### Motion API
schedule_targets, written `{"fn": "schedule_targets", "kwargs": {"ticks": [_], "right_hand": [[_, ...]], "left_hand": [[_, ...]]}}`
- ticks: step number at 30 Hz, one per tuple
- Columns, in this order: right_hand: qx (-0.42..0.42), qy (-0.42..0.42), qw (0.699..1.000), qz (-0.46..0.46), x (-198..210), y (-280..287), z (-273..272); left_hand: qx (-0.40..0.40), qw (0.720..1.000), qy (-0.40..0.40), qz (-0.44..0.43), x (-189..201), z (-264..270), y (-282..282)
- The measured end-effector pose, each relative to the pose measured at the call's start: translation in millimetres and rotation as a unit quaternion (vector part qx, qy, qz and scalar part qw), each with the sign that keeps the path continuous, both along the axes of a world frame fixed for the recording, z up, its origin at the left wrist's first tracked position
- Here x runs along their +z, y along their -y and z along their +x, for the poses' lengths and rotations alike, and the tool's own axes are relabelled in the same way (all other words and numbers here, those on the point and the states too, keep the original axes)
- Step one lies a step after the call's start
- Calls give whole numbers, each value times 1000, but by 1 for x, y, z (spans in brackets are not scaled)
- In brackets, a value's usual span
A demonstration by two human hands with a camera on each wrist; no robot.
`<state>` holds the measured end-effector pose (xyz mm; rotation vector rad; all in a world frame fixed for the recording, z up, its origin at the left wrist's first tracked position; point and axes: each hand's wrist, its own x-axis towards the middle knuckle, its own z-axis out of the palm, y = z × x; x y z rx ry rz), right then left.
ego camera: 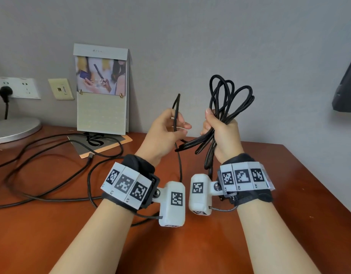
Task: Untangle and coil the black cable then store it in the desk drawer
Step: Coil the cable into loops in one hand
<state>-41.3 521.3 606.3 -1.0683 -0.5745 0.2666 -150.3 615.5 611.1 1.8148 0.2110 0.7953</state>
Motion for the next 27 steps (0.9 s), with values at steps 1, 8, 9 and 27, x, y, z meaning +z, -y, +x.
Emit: {"fn": "schedule_targets", "kwargs": {"ticks": [1, 8, 9, 27], "right_hand": [[-18, -1, 1000, -5, -1, 0, 1], [-57, -12, 998, -14, 2, 2, -2], [-59, -12, 998, -17, 2, 3, -2], [-11, -57, 998, -31, 10, 11, 1]], "left_hand": [[-6, 999, -6, 30, 0, 0, 1], [-5, 961, -78, 265, -2, 2, 5], [-9, 957, -86, 278, -3, 2, 5], [46, 835, -216, 504, -16, 11, 17]]}}
